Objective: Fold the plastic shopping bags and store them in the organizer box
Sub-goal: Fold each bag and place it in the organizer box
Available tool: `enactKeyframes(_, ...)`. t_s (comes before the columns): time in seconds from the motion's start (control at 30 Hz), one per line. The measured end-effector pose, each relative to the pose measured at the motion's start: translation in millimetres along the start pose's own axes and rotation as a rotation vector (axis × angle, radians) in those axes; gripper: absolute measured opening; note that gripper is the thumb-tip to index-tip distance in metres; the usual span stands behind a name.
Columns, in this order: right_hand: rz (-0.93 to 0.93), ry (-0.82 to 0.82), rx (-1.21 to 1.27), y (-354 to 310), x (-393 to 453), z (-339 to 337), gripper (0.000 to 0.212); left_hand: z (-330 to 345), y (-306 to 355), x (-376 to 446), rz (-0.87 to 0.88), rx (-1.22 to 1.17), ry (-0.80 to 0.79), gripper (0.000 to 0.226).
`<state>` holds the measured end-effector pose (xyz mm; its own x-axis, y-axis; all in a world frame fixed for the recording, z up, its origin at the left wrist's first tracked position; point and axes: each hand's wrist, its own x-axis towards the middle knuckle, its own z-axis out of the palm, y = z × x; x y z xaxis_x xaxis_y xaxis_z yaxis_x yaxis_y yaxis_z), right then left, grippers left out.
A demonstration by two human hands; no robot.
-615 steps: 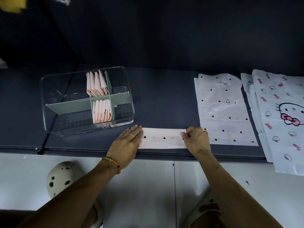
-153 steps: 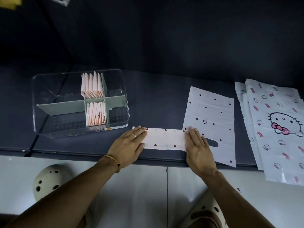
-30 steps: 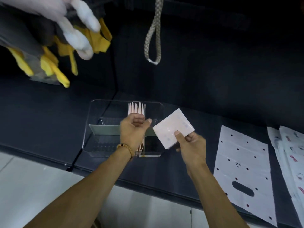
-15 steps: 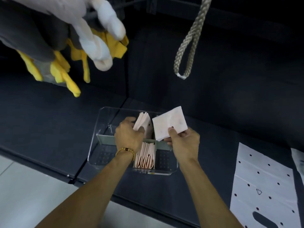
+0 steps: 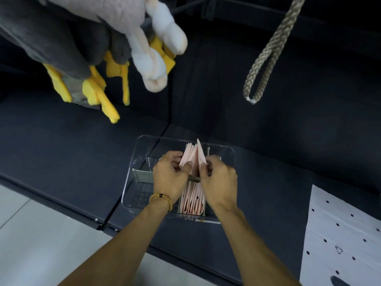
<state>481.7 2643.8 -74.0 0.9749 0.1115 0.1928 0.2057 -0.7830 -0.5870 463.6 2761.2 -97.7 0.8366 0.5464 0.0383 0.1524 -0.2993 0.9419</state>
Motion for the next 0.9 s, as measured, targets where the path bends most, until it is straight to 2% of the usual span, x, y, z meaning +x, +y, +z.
enactKeyframes(0.07,0.039,-0.108,-0.094,0.6,1.5,4.0,0.016,-0.3,0.4,0.4,-0.007,0.002,-0.028,0.024)
enactKeyframes(0.13,0.073,-0.152,-0.044,0.2,2.5,5.7,0.015,-0.1,1.5,1.2,-0.011,0.012,-0.054,0.024)
enactKeyframes(0.2,0.093,-0.115,0.080,-0.4,1.7,3.2,0.015,-0.5,3.9,1.4,-0.020,0.018,-0.062,0.023)
enactKeyframes(0.3,0.125,-0.028,0.169,5.2,-4.5,-10.1,0.028,-4.1,12.1,-3.2,-0.034,-0.022,-0.031,0.020)
enactKeyframes(0.5,0.306,0.137,0.280,50.4,-34.3,-65.5,0.031,3.9,46.8,-54.4,-0.033,-0.375,-0.039,0.019)
enactKeyframes(0.6,0.445,0.217,0.293,91.6,-59.1,-102.3,0.032,29.9,58.7,-92.7,-0.062,-0.436,-0.173,0.015)
enactKeyframes(0.7,0.590,0.276,0.246,141.9,-93.0,-138.3,0.031,61.5,61.0,-133.0,-0.072,-0.438,-0.375,0.019)
enactKeyframes(0.8,0.739,0.297,0.181,196.2,-136.1,-169.5,0.035,97.0,54.4,-170.5,-0.041,-0.347,-0.589,0.020)
enactKeyframes(0.9,0.848,0.259,0.085,245.9,-179.1,-190.6,0.040,133.7,45.7,-197.4,-0.012,-0.199,-0.719,0.020)
